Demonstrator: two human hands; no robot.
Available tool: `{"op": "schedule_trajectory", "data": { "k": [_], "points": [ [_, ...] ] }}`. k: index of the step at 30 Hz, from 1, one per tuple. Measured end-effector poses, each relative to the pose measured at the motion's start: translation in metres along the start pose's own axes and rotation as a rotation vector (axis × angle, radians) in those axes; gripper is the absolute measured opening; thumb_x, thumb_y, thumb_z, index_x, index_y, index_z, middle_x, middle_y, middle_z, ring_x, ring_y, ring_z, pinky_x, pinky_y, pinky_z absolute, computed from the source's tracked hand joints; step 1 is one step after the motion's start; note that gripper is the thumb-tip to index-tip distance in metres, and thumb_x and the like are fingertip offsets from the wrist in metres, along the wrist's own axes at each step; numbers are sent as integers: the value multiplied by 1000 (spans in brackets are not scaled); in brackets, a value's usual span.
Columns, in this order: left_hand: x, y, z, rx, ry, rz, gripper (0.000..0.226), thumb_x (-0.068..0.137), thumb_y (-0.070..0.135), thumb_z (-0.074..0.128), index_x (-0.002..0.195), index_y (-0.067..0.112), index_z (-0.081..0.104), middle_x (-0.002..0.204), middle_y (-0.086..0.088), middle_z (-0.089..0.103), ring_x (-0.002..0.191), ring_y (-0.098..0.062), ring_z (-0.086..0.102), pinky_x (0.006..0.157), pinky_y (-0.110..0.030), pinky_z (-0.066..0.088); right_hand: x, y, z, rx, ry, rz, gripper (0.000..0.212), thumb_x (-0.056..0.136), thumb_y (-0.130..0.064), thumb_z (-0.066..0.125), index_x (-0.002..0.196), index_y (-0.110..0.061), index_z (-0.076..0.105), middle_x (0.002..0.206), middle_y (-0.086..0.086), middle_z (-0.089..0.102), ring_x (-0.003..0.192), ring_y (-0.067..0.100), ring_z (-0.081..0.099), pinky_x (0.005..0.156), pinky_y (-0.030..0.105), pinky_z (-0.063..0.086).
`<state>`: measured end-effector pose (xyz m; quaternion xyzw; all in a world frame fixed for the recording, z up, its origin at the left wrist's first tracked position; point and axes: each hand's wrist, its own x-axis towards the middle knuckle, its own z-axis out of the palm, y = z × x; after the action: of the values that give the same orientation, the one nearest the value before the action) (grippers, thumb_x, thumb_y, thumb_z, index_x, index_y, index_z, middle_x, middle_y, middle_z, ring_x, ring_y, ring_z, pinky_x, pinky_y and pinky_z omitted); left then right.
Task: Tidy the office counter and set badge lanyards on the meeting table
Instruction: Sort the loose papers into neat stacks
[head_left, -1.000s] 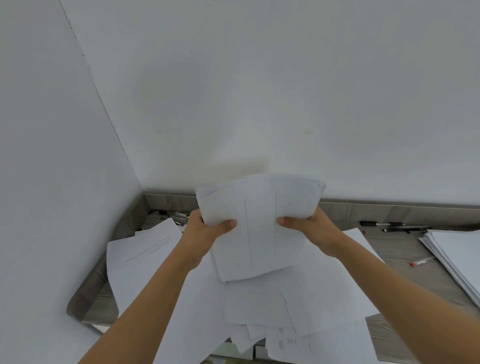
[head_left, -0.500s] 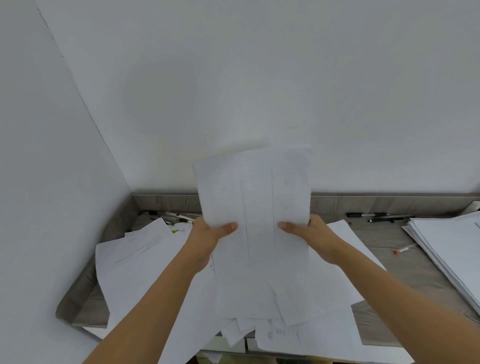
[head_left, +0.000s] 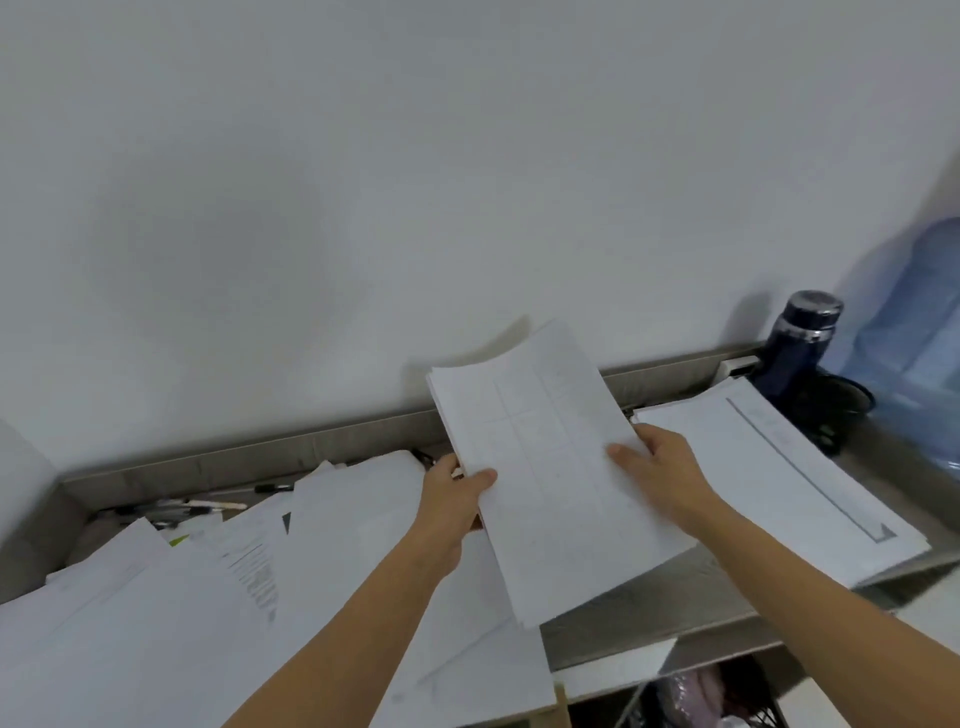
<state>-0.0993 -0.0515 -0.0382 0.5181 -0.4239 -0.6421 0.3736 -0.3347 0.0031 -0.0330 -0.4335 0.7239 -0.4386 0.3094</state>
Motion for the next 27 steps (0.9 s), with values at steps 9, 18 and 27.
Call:
{"op": "schedule_trajectory", "data": {
  "k": [9, 18, 27],
  "points": [
    [3, -45, 155, 74, -185, -68, 38, 87, -8, 56, 121, 9, 59, 109, -9, 69, 98, -28, 68, 86, -44, 57, 29, 74, -143, -215, 88, 92, 42, 94, -22, 63, 130, -1, 56, 123, 12, 60, 107, 28, 58, 92, 33, 42],
    [18, -94, 257, 285, -322, -127, 17, 88, 0, 59, 105, 1, 62, 95, -9, 66, 81, -21, 62, 67, -27, 50, 70, 140, -227, -489, 96, 143, 39, 94, -33, 61, 127, -15, 54, 113, 9, 65, 98, 27, 61, 90, 41, 49],
    [32, -109, 257, 557, -413, -91, 32, 81, 18, 68, 112, 9, 68, 109, -5, 71, 106, -20, 66, 98, -30, 50, 71, 181, -217, -974, -69, 170, 48, 93, -43, 58, 139, -33, 49, 142, 2, 43, 129, 24, 42, 101, 41, 45]
  ]
}}
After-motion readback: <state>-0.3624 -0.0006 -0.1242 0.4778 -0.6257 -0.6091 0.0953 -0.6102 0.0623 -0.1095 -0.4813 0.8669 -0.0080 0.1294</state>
